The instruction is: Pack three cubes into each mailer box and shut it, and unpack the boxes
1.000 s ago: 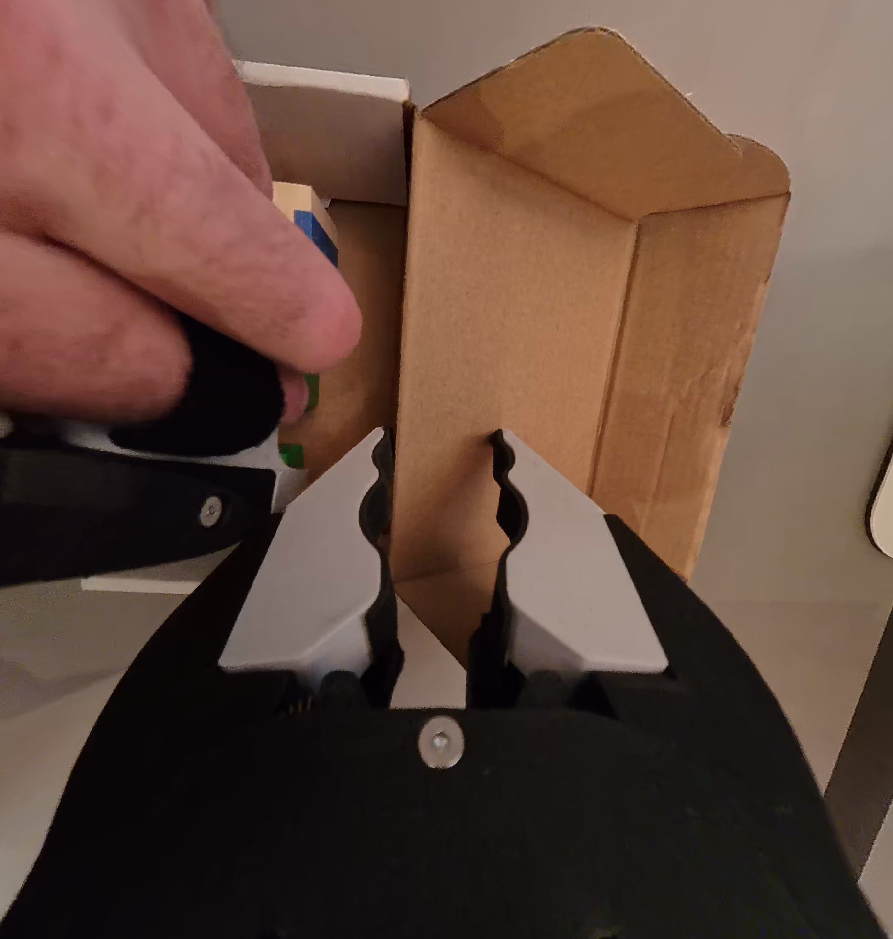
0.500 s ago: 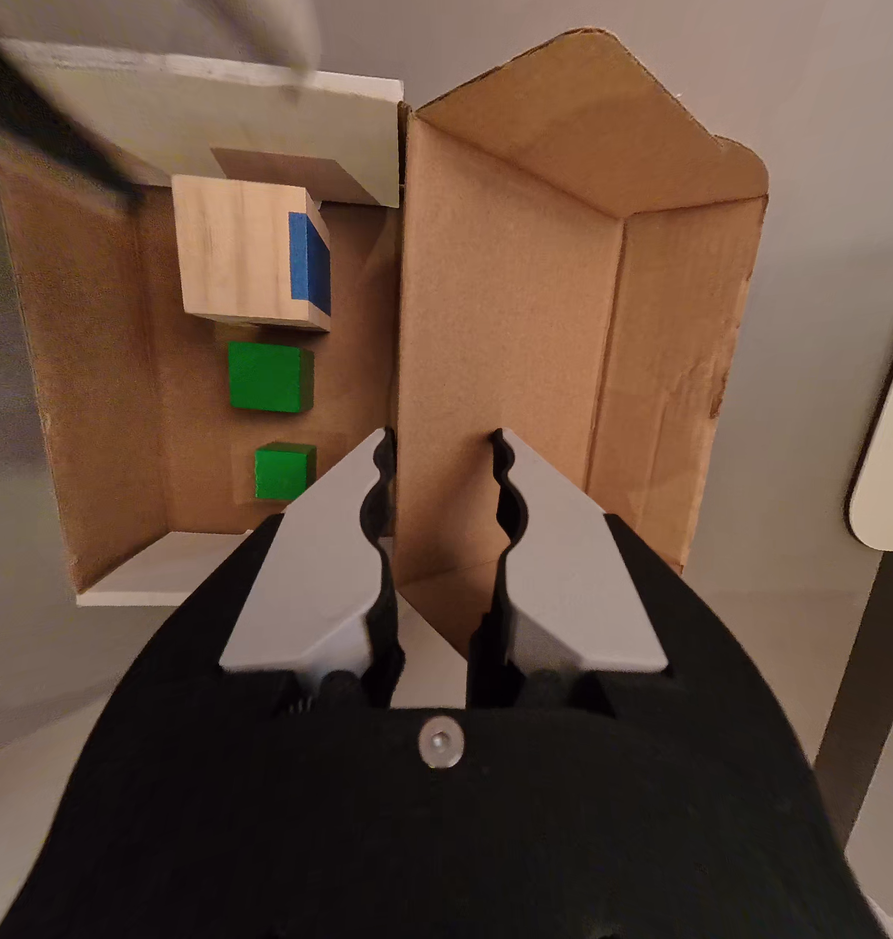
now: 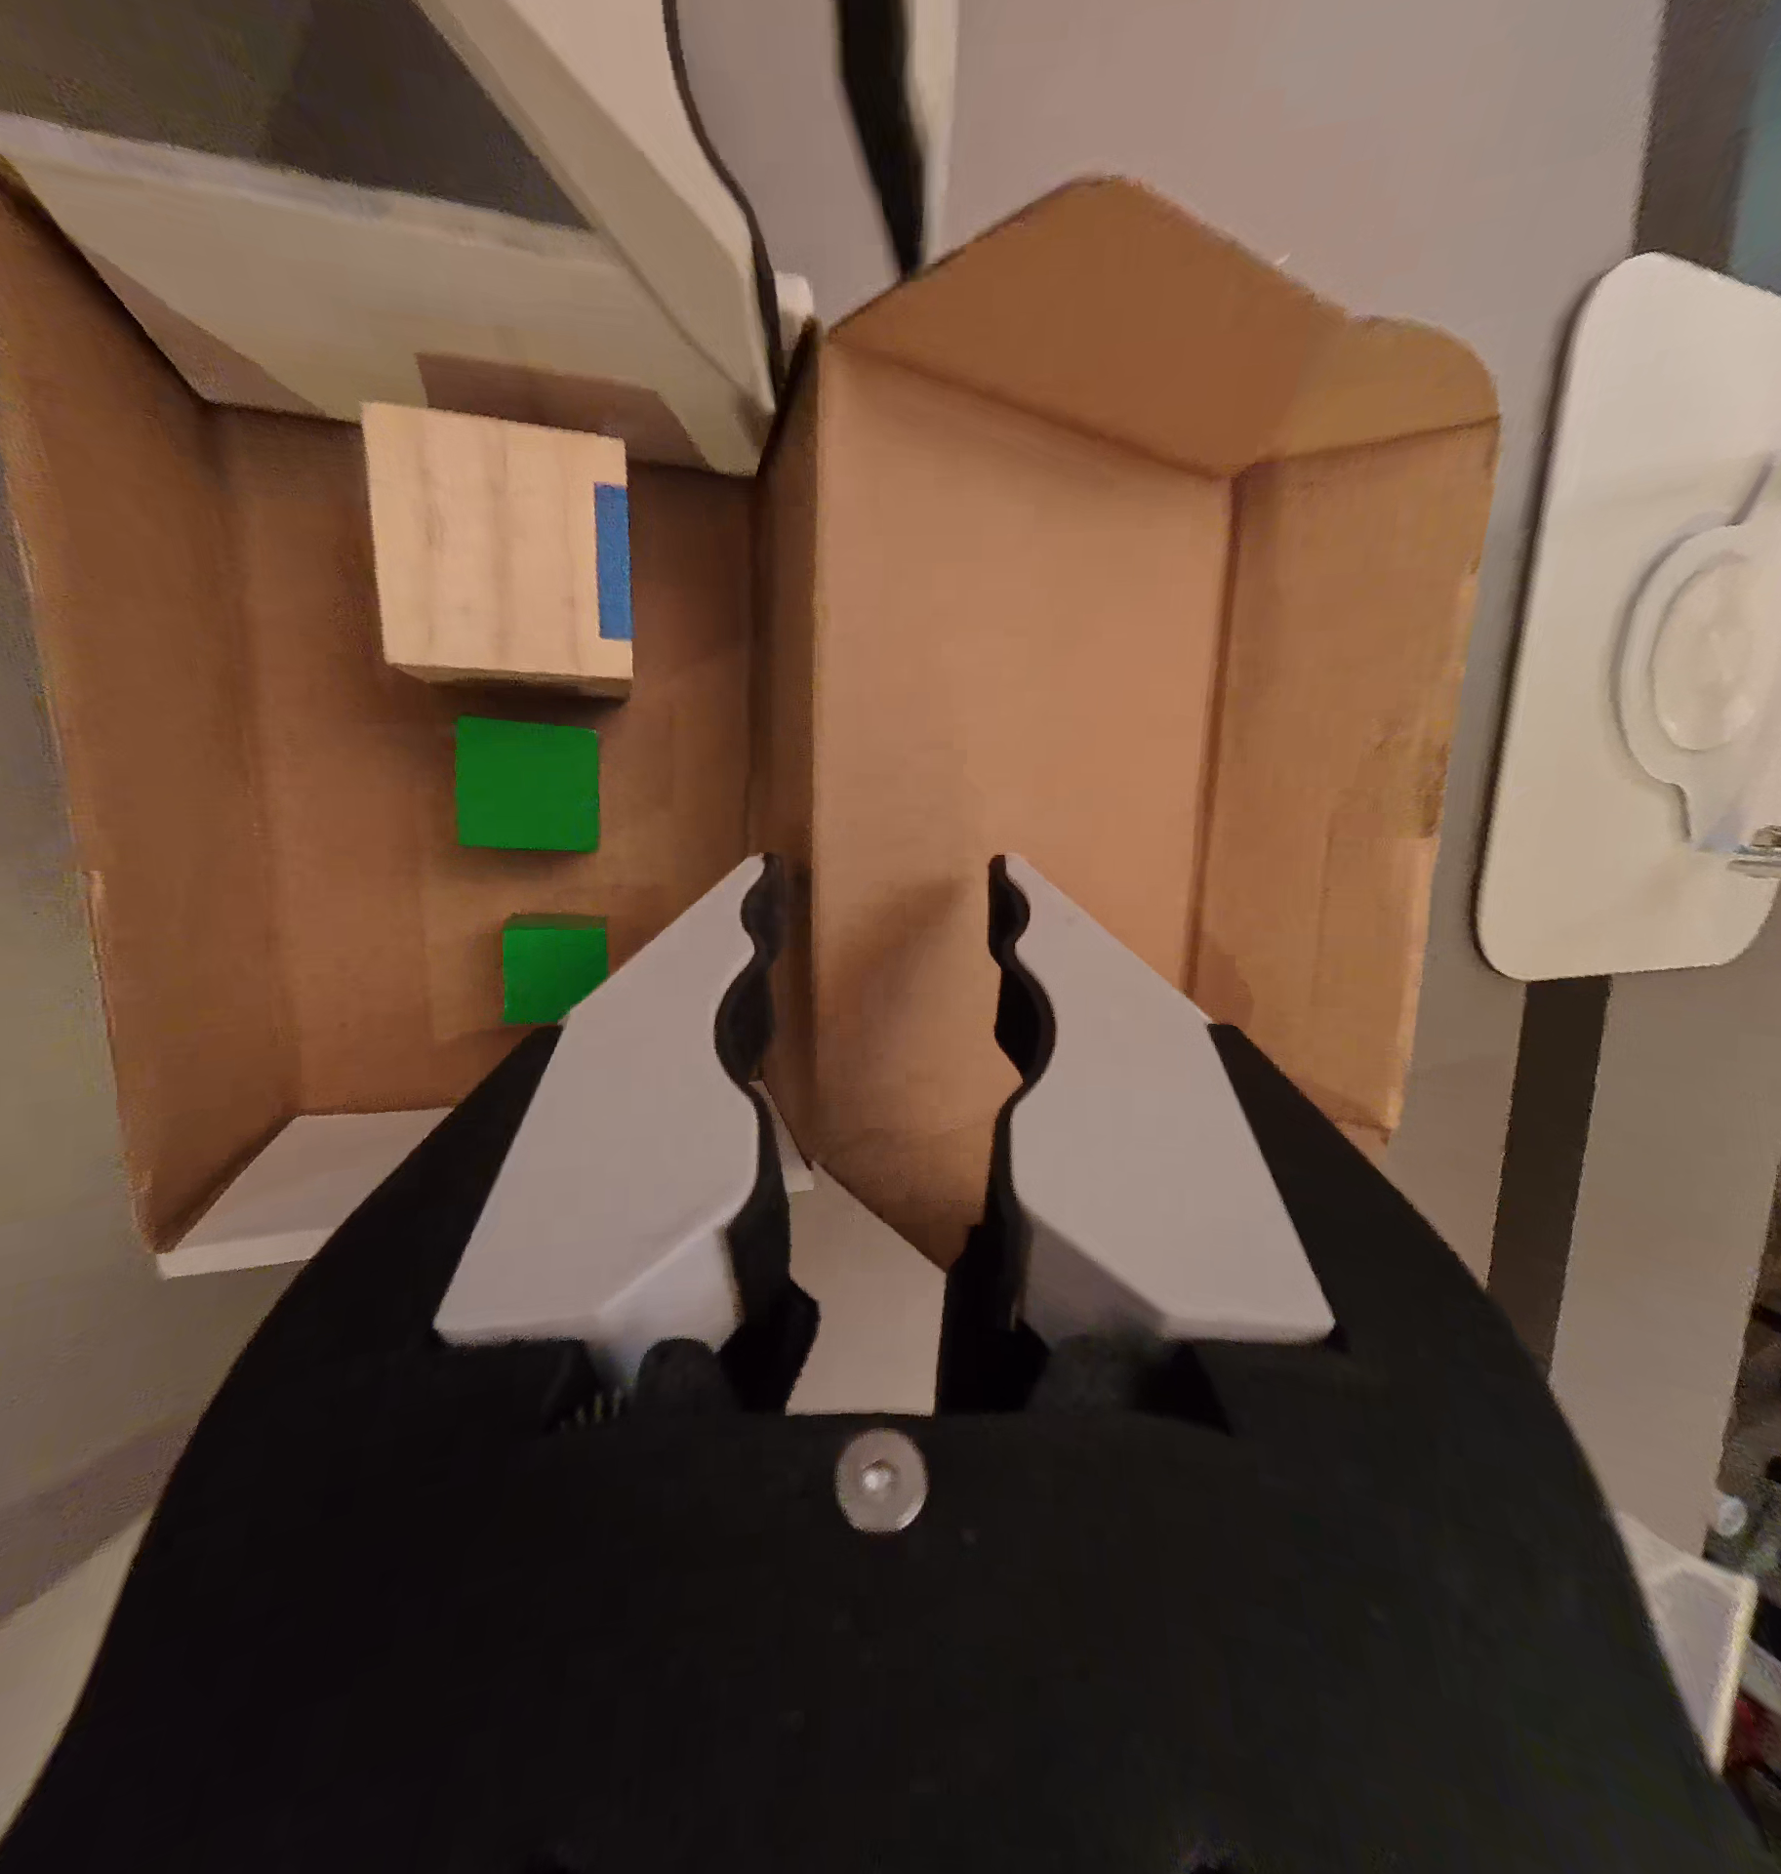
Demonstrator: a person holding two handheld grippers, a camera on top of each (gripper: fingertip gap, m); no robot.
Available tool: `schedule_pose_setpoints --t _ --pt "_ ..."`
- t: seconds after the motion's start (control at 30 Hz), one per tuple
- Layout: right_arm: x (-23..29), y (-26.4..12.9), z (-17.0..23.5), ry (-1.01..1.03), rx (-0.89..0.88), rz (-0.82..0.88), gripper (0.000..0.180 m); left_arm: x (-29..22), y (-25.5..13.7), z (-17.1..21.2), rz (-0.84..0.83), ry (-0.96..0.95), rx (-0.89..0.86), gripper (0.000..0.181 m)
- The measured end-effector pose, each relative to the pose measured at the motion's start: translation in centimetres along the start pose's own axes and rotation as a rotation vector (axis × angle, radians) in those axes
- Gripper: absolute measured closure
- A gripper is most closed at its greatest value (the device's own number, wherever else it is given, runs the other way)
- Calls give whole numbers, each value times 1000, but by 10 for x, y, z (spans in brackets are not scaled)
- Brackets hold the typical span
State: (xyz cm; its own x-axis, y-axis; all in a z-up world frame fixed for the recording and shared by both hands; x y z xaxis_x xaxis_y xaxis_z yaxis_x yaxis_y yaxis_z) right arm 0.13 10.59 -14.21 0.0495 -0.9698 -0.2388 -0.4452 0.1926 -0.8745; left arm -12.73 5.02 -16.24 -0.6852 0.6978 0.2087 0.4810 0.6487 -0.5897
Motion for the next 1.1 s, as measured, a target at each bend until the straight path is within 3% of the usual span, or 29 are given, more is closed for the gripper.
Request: schedule_pose_setpoints --t 0.23,0.43,0.6,0.73,0.83,0.97,1.1 --pt "20 -37 4 74 -130 115 141 -9 3 0 22 41 9 162" --pt "34 -65 44 352 -118 162 143 -13 -1 3 33 41 -1 161" --pt "35 -48 66 549 -137 149 137 -13 -1 3 39 41 -1 160" --pt "20 -31 64 665 -216 183 141 -14 0 3 40 41 -2 160" --pt "15 -16 63 760 -277 83 151 -14 0 3 42 31 -11 161" --pt "18 -5 64 795 -288 2 164 -18 -4 4 50 34 -17 160" --pt "38 -11 65 762 -283 10 165 -34 -15 8 75 43 -17 160"
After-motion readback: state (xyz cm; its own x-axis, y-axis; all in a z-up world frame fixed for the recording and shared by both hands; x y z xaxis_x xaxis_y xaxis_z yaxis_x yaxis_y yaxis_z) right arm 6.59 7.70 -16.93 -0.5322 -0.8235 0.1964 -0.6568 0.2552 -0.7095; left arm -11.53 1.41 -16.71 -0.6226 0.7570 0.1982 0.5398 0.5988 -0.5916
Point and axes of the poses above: each gripper's, where its closed fingertips meet, y out along the fingers, z out of its underside, x = y × z across the jaws, the point moved 6 cm from there along -y, back along the fingers, and after that the axes turned 12 degrees about y, right-handed, at the moved point
